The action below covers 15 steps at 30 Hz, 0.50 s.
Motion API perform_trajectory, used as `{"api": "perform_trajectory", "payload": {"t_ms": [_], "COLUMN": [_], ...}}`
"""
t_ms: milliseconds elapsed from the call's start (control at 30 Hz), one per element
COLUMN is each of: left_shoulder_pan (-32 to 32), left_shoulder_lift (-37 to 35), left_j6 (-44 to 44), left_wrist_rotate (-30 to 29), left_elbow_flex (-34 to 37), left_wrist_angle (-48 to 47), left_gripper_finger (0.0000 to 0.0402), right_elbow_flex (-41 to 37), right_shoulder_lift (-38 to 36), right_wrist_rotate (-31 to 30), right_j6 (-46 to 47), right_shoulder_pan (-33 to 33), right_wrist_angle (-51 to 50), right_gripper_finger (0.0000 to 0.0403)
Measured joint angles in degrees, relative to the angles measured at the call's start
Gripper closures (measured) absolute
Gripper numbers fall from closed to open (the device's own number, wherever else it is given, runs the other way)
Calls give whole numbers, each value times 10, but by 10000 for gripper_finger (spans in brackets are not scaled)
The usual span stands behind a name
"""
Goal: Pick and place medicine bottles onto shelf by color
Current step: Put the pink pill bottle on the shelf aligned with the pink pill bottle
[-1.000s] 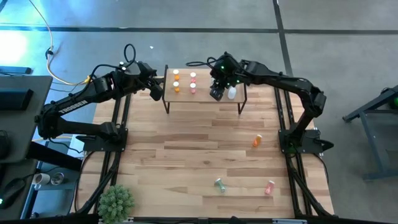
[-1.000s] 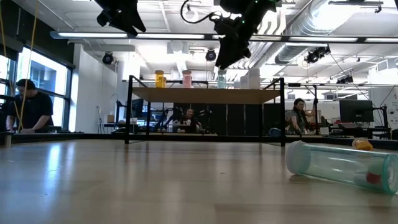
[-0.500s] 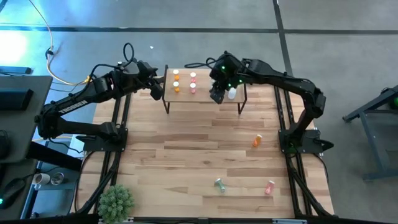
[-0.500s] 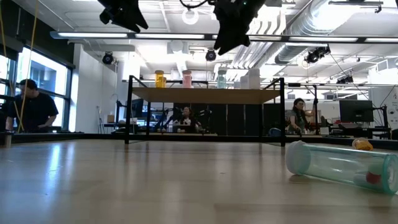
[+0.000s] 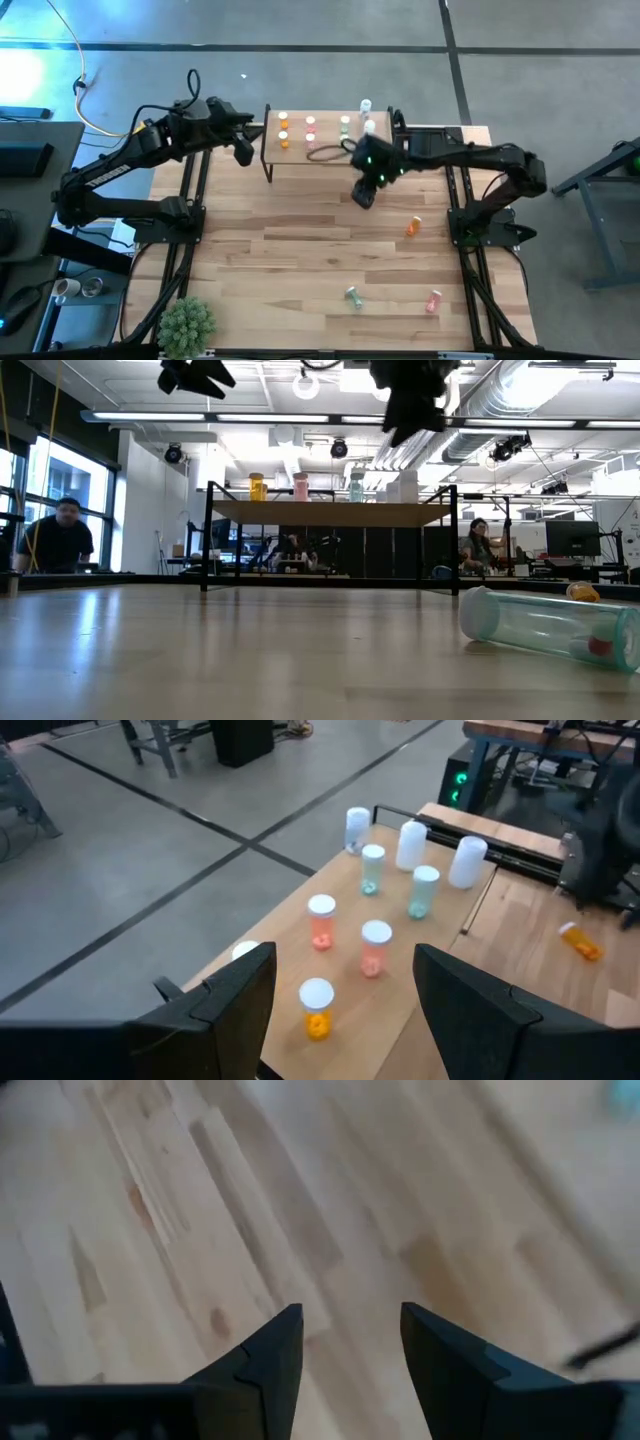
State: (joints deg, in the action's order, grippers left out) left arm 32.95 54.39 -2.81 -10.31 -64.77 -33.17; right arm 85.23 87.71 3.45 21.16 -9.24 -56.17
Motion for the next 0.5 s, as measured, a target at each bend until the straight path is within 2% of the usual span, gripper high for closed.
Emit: {"api": "perform_trajectory", "payload": {"t_ms": [233, 500], "left_shoulder_pan": [0, 0], "left_shoulder_lift": [-4, -4], "left_j6": [0, 0], "left_wrist_rotate": [0, 12], "left_elbow_flex": [0, 0], "left_wrist_angle": [0, 0], "left_gripper_finger": [174, 174], "right_elbow_flex": [-91, -136], "right_shoulder_lift": [-27, -28], "right_wrist_rotate": [-19, -9], "right_j6": [197, 430], "right_shoulder_pan": [80, 190], "right_wrist_angle": [6, 0], "right_gripper_finger": [243, 243]}}
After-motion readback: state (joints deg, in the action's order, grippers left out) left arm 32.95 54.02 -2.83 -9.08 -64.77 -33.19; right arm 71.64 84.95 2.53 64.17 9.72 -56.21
